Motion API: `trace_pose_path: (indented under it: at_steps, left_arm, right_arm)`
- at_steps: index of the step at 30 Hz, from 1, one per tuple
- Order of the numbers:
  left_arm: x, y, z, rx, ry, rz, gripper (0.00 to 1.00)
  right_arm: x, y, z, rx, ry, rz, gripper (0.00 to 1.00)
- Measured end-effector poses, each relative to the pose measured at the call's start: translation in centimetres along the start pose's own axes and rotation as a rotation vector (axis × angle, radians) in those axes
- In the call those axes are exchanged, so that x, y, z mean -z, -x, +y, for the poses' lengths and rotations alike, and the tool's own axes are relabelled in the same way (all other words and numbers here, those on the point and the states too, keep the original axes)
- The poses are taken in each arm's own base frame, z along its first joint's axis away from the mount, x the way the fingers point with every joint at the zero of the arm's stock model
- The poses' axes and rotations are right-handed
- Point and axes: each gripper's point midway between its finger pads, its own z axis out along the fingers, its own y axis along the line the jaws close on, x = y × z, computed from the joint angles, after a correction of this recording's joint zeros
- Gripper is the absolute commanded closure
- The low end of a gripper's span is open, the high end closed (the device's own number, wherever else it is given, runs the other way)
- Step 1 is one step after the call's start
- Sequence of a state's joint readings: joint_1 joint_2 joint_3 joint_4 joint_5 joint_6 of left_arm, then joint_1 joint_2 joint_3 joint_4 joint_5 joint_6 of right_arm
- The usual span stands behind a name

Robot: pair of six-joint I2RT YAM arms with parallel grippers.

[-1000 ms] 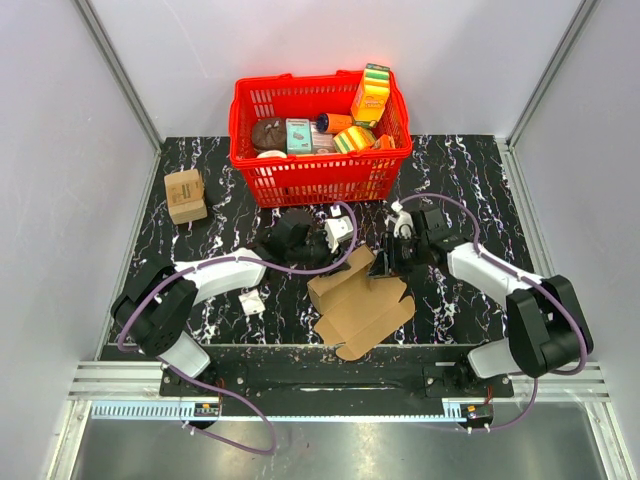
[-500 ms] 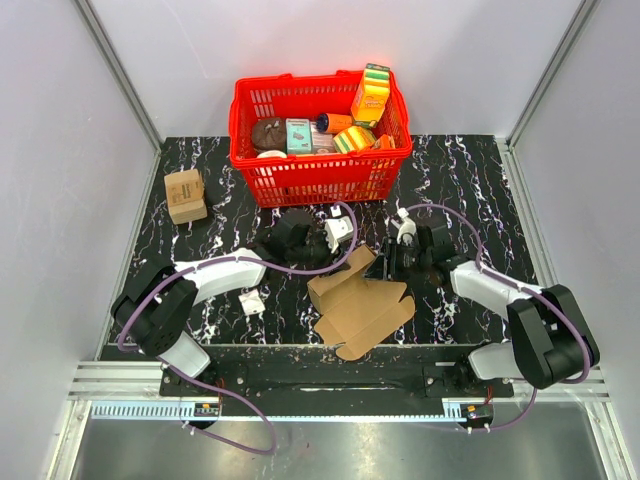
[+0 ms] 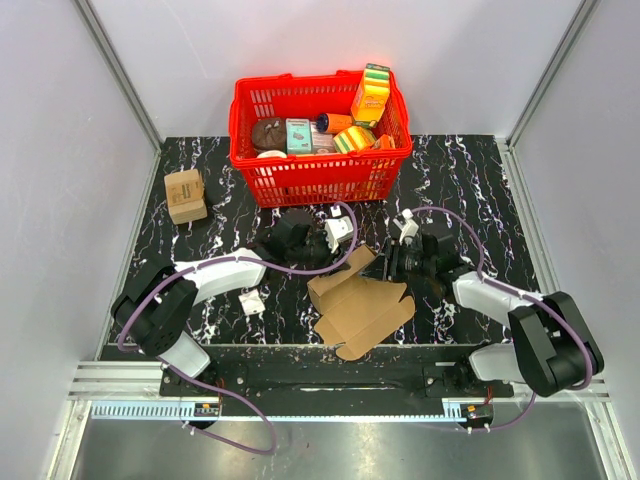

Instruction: Fold the paper box

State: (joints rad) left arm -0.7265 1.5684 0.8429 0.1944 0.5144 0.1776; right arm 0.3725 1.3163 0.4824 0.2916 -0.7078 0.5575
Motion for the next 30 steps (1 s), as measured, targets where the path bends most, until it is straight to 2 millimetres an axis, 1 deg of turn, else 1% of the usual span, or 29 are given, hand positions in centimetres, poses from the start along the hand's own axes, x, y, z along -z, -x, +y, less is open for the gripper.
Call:
trace_pose_path:
  at_steps: [3,7,10,13,15,17,19,22,24,27,30]
  left_arm:
    - [0.0,0.0,0.0,-0.002,0.000,0.000,0.65]
    - [0.0,0.0,0.0,-0.002,0.001,0.000,0.65]
    - [0.0,0.0,0.0,-0.003,0.001,0.001,0.65]
    - [0.0,0.0,0.0,-0.005,0.001,0.001,0.65]
    - [0.0,0.0,0.0,-0.005,0.001,0.001,0.65]
    - [0.0,0.0,0.0,-0.006,0.001,0.001,0.65]
    - [0.0,0.0,0.0,-0.006,0.001,0.001,0.65]
    - [0.0,0.0,0.0,-0.006,0.001,0.001,0.65]
    - [0.0,0.0,0.0,-0.006,0.001,0.001,0.65]
    - [0.0,0.0,0.1,-0.005,0.000,0.003,0.65]
    - [-0.1,0.0,0.1,-0.005,0.001,0.003,0.65]
  right_arm:
    - [0.1,0.1,0.2,0.000,-0.008,0.015,0.54]
    - [0.9,0.9,1.0,0.022,-0.043,0.030,0.54]
    - [2.0,2.3,1.8,0.062,-0.093,0.009,0.53]
    - [3.4,4.4,2.3,0.111,-0.184,-0.038,0.53]
    - [4.3,5.6,2.0,0.133,-0.264,-0.068,0.53]
    - [5.3,6.7,1.1,0.142,-0.363,-0.096,0.52]
    - [6.1,7.5,-0.1,0.135,-0.464,-0.117,0.52]
    - [6.8,8.2,-2.8,0.110,-0.622,-0.115,0.52]
    - [6.6,8.3,-4.7,0.098,-0.702,-0.093,0.53]
    - [5.7,7.6,-7.6,0.086,-0.785,-0.027,0.54]
    - [4.9,6.9,-9.3,0.089,-0.814,0.019,0.54]
